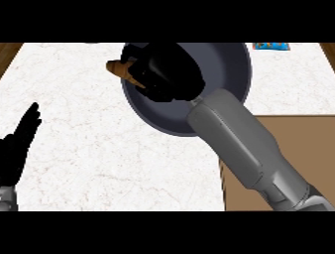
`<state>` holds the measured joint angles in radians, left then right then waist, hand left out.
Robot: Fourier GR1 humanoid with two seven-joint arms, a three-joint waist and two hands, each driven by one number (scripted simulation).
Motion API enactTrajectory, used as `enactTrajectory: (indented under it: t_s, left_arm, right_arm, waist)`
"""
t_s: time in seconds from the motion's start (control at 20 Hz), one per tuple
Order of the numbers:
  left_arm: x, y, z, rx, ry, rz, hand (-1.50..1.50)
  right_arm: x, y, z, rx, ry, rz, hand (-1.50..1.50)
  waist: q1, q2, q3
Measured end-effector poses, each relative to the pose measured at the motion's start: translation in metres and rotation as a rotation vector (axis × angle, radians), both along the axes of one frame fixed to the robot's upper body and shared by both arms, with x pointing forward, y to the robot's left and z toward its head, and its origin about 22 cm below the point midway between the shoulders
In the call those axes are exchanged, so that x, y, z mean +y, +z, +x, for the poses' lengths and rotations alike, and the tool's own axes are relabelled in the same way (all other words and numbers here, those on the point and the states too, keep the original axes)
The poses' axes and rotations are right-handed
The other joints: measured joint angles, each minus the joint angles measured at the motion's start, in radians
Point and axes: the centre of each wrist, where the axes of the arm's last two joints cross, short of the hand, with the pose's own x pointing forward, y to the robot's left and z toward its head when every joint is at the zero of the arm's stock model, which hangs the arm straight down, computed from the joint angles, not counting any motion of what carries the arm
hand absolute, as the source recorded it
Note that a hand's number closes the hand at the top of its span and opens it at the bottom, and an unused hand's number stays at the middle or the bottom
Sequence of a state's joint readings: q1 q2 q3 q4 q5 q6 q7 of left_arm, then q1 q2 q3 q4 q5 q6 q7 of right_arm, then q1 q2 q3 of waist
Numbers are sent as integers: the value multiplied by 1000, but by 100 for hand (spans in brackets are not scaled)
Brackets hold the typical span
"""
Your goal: Pick the croissant from the tray and place it in the pot
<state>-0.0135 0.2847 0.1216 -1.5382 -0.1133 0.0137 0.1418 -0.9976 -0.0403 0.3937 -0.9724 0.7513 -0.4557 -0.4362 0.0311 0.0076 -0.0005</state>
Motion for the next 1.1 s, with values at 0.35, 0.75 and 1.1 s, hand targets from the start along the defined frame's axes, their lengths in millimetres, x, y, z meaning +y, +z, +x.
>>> enactTrajectory:
  t_s: [0.35,0.75,1.1]
  left_arm:
    - [-5,-1,-1,-4,-10,-4,0]
    - [-2,0,2,0,-21,-7,0]
    - [0,-2,-4,6,-3,-8,0]
  right_arm:
    - [12,-5,22,167,49,2,-150]
    - [11,-3,32,218,203,125,-150]
    - [-4,5,36,347,420,387,-150]
  waist:
    - [14,3,0]
    - [22,5,1]
    - [3,-1,1]
